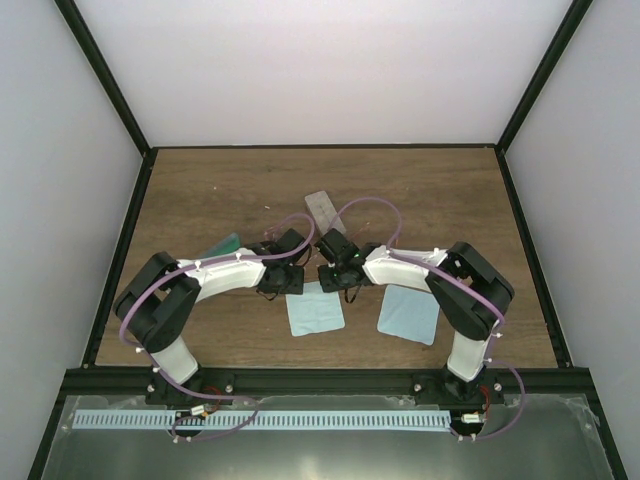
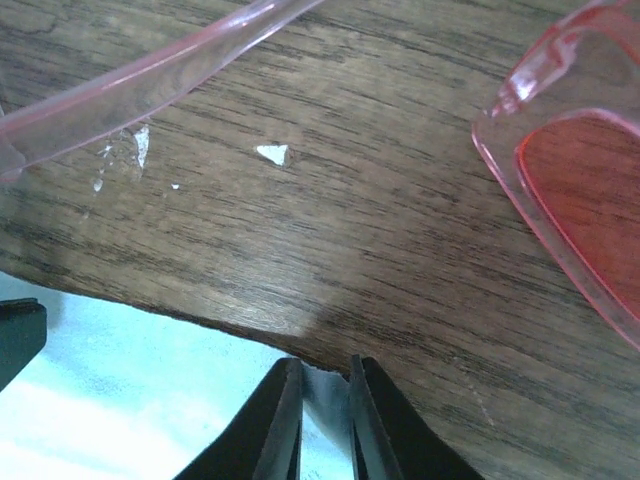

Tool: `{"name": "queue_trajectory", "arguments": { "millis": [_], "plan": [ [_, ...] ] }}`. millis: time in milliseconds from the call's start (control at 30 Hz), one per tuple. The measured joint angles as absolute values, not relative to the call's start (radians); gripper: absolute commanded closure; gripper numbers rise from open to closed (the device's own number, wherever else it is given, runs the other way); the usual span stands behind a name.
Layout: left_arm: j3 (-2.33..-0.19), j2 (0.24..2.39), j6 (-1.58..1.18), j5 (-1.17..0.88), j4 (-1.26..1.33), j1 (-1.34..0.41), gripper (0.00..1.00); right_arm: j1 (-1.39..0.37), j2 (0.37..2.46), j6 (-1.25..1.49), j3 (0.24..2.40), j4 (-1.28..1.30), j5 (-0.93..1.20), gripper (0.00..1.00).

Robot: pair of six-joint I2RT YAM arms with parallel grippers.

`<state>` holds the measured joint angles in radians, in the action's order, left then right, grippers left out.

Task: Organize the sunglasses
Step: Adjust the glasses cleaning cloth at the center of the board.

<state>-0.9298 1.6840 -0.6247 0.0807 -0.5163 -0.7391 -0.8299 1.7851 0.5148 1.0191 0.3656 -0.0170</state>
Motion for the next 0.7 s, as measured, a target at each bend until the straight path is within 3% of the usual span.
{"name": "queue_trajectory", "arguments": {
  "millis": [200, 400, 567, 700],
  "plan": [
    [-0.929, 1.684, -0.624, 0.078, -0.516, -0.738, 0.46, -0.832, 1.785, 0.517, 1.019, 0.373, -0.026, 0.99],
    [-0.929, 1.684, -0.625, 0.076, -0.511, -0.737, 0.51, -0.833, 1.785, 0.520, 1.020, 0.379, -0.030, 0.99],
    [-0.928, 1.684, -0.627, 0.071, -0.506, -0.733, 0.69, -0.833, 1.785, 0.520, 1.020, 0.379, -0.030, 0.99],
    [-0.928, 1.687, -0.626, 0.066, -0.502, -0.733, 0.78, -0.833, 1.785, 0.520, 1.020, 0.379, -0.030, 0.99]
  ]
}}
